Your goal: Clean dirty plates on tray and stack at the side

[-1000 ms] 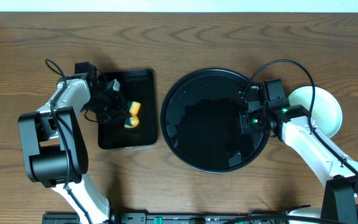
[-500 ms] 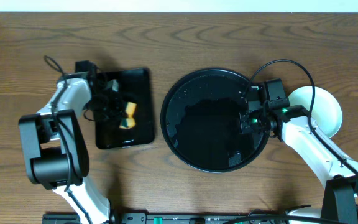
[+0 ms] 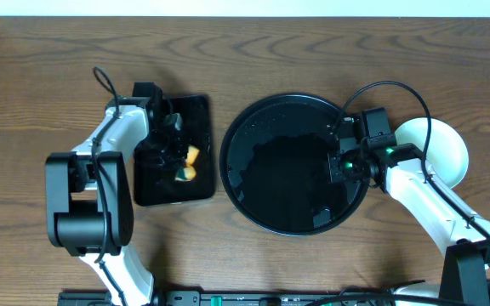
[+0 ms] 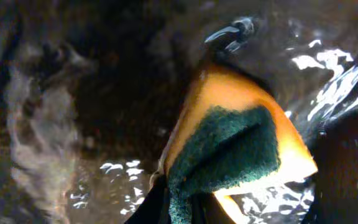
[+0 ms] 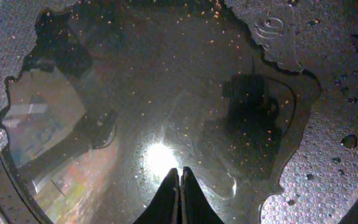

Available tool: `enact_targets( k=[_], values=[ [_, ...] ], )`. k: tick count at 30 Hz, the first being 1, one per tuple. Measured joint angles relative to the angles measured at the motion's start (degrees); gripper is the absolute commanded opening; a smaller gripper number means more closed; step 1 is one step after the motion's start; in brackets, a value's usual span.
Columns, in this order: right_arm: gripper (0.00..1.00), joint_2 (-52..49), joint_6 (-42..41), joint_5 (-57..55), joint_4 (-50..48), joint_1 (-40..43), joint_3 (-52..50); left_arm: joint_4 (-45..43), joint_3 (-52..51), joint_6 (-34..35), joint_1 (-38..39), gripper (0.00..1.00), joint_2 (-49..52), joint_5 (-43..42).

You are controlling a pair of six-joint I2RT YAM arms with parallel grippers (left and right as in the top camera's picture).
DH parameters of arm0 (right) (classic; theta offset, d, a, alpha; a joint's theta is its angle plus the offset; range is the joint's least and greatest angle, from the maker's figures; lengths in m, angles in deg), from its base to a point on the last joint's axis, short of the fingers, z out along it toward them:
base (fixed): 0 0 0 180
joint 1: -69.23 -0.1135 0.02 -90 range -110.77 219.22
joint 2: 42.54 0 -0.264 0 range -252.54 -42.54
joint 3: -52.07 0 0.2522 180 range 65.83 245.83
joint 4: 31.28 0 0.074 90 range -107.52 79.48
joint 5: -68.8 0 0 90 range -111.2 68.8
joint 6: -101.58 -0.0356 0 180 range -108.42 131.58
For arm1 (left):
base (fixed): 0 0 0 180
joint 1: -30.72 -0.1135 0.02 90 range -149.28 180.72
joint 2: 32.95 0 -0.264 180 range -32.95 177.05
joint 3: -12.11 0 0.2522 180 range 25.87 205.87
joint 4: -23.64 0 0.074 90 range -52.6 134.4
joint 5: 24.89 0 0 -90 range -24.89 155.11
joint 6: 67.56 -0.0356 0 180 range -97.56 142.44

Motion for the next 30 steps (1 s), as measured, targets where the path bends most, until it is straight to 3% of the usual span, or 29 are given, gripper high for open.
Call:
enact_targets(
  k=[7, 10, 14, 24, 27, 30],
  values=[
    [0.01, 0.0, 0.0, 0.0, 0.0, 0.0, 0.0, 0.3, 0.3, 3.2, -0.7, 0.17, -2.3, 6.6],
    [0.01, 0.0, 0.0, 0.0, 0.0, 0.0, 0.0, -0.1, 0.2, 3.8, -0.6, 0.35, -6.0, 8.7],
    [0.01, 0.0, 0.0, -0.2, 0.0, 0.0, 0.0, -0.1, 0.2, 3.9, -0.6, 0.52, -12.6, 10.1],
    [0.01, 0.0, 0.0, -0.2, -0.4, 0.0, 0.0, 3.7, 0.2, 4.0, -0.6, 0.54, -16.2, 10.6],
    [0.07, 0.0, 0.0, -0.3, -1.6, 0.0, 0.0, 4.7, 0.2, 4.0, -0.6, 0.57, -16.2, 9.7],
    [0.2, 0.0, -0.2, -1.0, -4.0, 0.0, 0.0, 5.7, 0.2, 3.9, -0.6, 0.63, -16.3, 8.6]
  ],
)
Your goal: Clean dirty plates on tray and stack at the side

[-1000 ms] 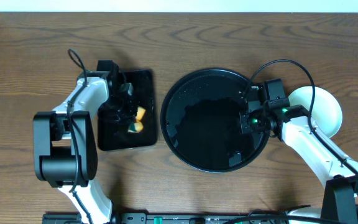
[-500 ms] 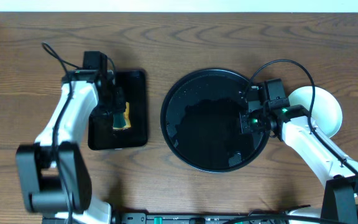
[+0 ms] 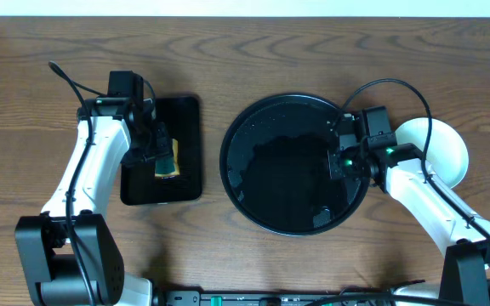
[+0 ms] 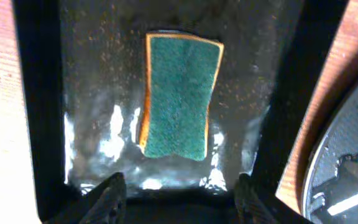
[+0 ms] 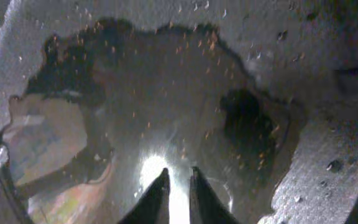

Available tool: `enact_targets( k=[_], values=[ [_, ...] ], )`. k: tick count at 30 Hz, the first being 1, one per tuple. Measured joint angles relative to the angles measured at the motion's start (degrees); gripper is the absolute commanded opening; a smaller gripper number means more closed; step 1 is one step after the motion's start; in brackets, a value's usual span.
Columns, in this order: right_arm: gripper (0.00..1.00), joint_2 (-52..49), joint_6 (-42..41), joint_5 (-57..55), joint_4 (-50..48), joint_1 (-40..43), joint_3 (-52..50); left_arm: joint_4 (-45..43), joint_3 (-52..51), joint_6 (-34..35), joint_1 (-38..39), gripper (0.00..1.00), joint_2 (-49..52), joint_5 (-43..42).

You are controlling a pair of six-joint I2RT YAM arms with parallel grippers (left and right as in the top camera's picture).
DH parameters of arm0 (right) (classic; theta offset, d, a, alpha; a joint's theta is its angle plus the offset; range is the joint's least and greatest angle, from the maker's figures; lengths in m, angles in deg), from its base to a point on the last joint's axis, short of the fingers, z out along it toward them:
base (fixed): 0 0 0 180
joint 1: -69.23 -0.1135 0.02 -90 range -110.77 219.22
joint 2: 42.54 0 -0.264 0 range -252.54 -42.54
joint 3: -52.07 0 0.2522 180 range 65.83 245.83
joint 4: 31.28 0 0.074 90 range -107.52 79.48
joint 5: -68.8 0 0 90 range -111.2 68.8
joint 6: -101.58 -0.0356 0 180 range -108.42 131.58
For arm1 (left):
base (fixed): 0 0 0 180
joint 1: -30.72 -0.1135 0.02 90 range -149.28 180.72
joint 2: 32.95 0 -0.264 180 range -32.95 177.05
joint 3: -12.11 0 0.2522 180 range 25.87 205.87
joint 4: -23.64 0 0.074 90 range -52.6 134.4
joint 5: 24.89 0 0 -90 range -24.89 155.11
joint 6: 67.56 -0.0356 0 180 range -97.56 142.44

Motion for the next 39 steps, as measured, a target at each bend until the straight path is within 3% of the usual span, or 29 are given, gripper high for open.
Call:
enact_targets(
  k=[3, 5, 7, 17, 22, 27, 39],
  values=[
    [0.4, 0.0, 0.2, -1.8, -2.0, 0.0, 0.0, 1.0, 0.0, 0.1, 0.1, 0.74, -1.7, -0.4],
    [0.65, 0.0, 0.3, -4.0, -1.6, 0.0, 0.2, 1.8, 0.0, 0.2, 0.1, 0.79, -4.1, -0.4],
    [0.99, 0.0, 0.0, -6.4, 0.5, 0.1, 1.1, 3.0, 0.0, 0.6, 0.2, 0.79, -7.2, 0.3],
    [0.99, 7.3, -1.8, -12.1, 14.6, 9.4, 11.7, 15.1, 0.0, 3.4, 0.3, 0.8, -13.9, 10.4],
    [0.99, 14.1, -2.4, -12.1, 22.0, 15.3, 12.3, 15.5, -0.3, 3.9, 0.3, 0.8, -15.1, 10.2],
    [0.99, 19.8, -1.5, -12.0, 24.3, 15.4, 10.3, 14.9, -2.5, 3.7, 0.3, 0.8, -20.7, 8.6],
    [0.99, 43.4, -1.0, -13.4, 19.3, 15.0, -6.9, 3.6, -18.0, 3.5, 0.3, 0.81, -54.9, 7.8]
  ],
)
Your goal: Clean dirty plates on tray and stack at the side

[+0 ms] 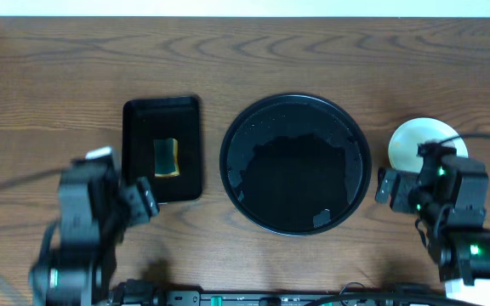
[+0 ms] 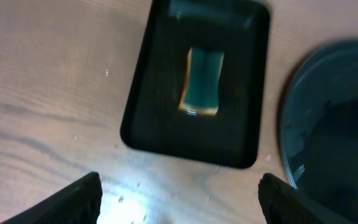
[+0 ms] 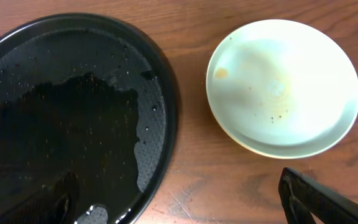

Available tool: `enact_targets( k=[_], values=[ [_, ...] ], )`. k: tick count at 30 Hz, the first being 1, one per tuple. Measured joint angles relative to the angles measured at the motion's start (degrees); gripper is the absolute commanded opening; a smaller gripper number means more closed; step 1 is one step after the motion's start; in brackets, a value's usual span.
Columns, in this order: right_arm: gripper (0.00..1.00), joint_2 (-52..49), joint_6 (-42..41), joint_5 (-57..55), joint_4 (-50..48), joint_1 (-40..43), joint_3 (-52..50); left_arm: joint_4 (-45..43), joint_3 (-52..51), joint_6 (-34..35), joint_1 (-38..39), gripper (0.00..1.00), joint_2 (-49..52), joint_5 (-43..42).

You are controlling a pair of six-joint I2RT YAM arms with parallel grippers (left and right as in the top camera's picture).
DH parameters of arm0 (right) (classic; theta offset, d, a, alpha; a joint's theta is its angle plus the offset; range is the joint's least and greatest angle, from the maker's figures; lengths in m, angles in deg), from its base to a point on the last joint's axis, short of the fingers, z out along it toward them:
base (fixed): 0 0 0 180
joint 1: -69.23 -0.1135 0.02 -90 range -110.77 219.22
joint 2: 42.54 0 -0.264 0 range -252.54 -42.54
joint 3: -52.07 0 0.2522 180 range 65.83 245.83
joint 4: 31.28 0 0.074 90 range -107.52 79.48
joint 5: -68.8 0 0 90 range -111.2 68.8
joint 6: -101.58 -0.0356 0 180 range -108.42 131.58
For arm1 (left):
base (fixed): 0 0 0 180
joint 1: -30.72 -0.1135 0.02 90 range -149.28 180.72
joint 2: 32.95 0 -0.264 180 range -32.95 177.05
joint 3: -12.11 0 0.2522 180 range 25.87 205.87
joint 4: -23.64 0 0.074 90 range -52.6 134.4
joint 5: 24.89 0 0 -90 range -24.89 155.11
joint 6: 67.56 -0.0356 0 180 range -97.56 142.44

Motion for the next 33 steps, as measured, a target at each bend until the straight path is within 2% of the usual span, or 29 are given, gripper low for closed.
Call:
enact_targets(
  k=[4, 9, 33],
  values=[
    [0.99, 2.8, 0.0, 0.0, 1.5, 0.0, -0.8, 0.0, -1.5, 2.0, 0.0, 0.81, -9.3, -0.2],
    [0.99, 2.9, 0.0, 0.0, 3.4, 0.0, -0.8, -0.1, -1.5, 2.8, 0.0, 0.81, -13.8, -0.2],
    [0.99, 4.0, 0.0, 0.0, 4.7, 0.0, -0.8, -0.1, -1.6, 3.5, 0.0, 0.81, -14.3, -0.2]
  ],
)
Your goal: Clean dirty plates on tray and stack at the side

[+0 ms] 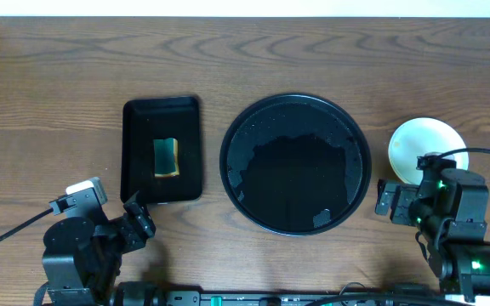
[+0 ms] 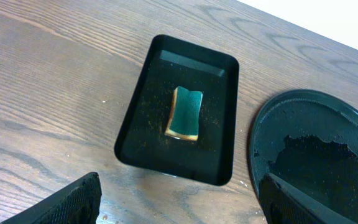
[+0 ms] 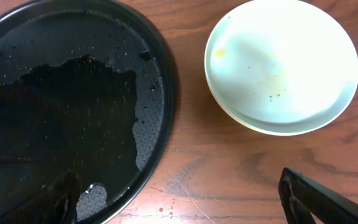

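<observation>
The round black tray (image 1: 294, 163) lies in the middle of the table, wet, with no plate on it. To its right, off the tray, white plates (image 1: 426, 146) sit one on another; the top plate (image 3: 281, 65) shows a few faint specks. A green and yellow sponge (image 2: 184, 113) lies in the rectangular black tray (image 1: 162, 150) at the left. My left gripper (image 2: 179, 182) is open and holds nothing, back near the front edge. My right gripper (image 3: 176, 180) is open too, between the round tray (image 3: 73, 106) and the plates.
Bare wood tabletop surrounds both trays. The left arm (image 1: 92, 246) and the right arm (image 1: 445, 221) stand folded at the front edge. A puddle of water covers much of the round tray's bottom.
Both arms have drawn back a little further toward the front edge. Both grippers stay open and empty. Sponge, trays and plates have not moved.
First my left gripper was shut on the sponge in the rectangular tray, and my right was shut low over the wet round tray. Then the sponge lay released in its tray and the right jaws had parted. Later both arms were back at the front edge, open.
</observation>
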Available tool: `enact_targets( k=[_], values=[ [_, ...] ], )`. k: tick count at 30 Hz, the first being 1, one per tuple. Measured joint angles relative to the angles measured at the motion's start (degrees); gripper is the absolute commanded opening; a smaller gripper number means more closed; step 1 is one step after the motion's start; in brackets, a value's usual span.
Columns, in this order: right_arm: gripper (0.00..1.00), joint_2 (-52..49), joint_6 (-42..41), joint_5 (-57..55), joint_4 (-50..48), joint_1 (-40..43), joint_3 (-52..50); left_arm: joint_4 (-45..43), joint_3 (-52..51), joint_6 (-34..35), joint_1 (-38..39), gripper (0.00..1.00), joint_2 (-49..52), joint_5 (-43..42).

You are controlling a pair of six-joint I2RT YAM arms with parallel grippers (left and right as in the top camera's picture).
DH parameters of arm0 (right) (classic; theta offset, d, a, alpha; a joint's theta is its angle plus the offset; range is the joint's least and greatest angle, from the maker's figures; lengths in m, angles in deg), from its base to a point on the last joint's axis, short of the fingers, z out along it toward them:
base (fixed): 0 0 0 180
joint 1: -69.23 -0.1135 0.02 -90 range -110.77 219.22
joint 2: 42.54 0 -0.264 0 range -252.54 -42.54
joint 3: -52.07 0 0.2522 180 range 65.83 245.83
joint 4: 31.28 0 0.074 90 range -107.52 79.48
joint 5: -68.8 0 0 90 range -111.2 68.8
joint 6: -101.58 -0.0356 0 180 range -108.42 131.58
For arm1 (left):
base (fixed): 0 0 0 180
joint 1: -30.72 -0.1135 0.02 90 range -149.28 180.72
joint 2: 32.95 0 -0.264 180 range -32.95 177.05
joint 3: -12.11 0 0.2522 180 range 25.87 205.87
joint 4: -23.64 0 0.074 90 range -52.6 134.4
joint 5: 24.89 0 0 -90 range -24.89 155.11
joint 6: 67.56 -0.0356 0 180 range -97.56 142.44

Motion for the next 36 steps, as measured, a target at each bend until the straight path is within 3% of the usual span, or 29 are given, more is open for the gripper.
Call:
enact_targets(
  k=[8, 20, 29, 36],
  values=[
    [0.99, 8.4, 0.2, -0.9, -2.6, -1.9, -2.2, 0.0, 0.0, 0.0, 0.0, 0.81, 0.0, 0.0],
    [0.99, 32.7, 2.2, -1.0, -34.4, -4.4, -25.8, 0.0, -0.3, 0.0, 0.0, 0.81, 0.0, 0.0],
    [0.99, 39.5, 2.8, -1.6, -51.0, -4.5, -37.9, 0.0, -0.3, 0.0, 0.0, 0.82, 0.0, 0.0],
    [0.99, 39.8, 4.7, -2.1, -46.5, -4.5, -41.3, 0.0, -0.3, 0.0, 0.0, 0.81, 0.0, 0.0]
  ],
)
